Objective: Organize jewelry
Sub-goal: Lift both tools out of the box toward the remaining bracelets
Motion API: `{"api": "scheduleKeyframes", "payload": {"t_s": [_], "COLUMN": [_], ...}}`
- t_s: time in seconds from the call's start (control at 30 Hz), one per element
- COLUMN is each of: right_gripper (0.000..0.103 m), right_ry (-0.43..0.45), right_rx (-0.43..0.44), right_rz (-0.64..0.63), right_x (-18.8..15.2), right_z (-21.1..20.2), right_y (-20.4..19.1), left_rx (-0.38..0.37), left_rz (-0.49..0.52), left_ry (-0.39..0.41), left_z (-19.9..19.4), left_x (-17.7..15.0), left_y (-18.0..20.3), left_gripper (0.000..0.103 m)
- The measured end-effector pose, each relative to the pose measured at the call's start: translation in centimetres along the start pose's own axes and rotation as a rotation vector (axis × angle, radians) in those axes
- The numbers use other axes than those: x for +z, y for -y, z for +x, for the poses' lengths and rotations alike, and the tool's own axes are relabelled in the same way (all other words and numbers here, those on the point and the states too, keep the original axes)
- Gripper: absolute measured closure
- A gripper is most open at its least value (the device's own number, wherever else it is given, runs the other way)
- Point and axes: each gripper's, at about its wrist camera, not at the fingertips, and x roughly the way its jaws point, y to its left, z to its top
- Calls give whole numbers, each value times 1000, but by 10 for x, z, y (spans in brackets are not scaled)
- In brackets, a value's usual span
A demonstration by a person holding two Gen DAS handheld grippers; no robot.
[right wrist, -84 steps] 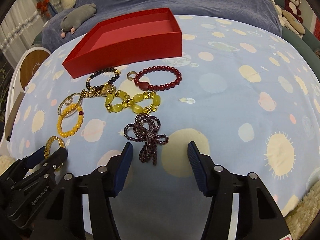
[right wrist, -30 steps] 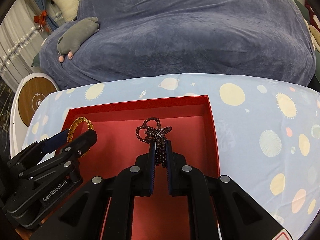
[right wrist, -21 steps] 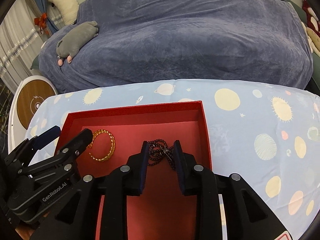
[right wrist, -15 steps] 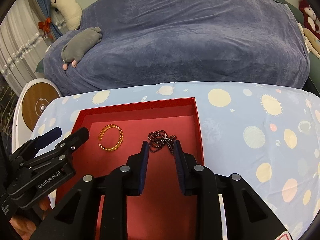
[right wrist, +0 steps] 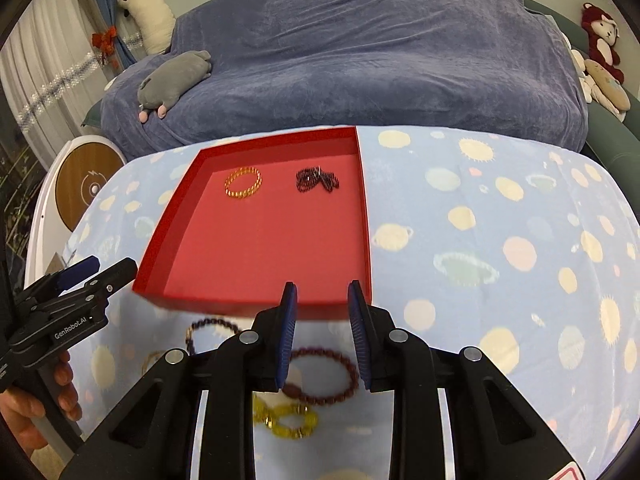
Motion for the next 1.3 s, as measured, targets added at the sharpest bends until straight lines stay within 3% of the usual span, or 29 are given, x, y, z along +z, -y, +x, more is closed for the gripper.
{"api": "scheduleKeyframes", "payload": {"t_s": [0.23, 0.47, 0.8, 1.0, 1.3], "right_gripper": [77, 77, 77, 77, 77], "right_ry": [-70, -127, -150, -167, -169], "right_rx": [-1, 9, 27, 32, 37], "right_rz": [26, 75, 74, 76, 74], "right_x": [-72, -121, -127, -131, -132], "right_z": [-16, -20, -13, -8, -8], "right_y": [-2, -4, -9, -11, -12], "left_rx": [-6, -23, -10, -17, -40], "left_rz": [7, -21, -40, -56, -85], "left_ry": [-59, -103, -148, -123, -112], "left_z": [-19, -11, 18, 18, 5], "left_x": [-63, -91, -94, -92, -96], "left_y": [-3, 4, 13, 12, 8], "left_gripper": [28, 27, 23, 44, 44]}}
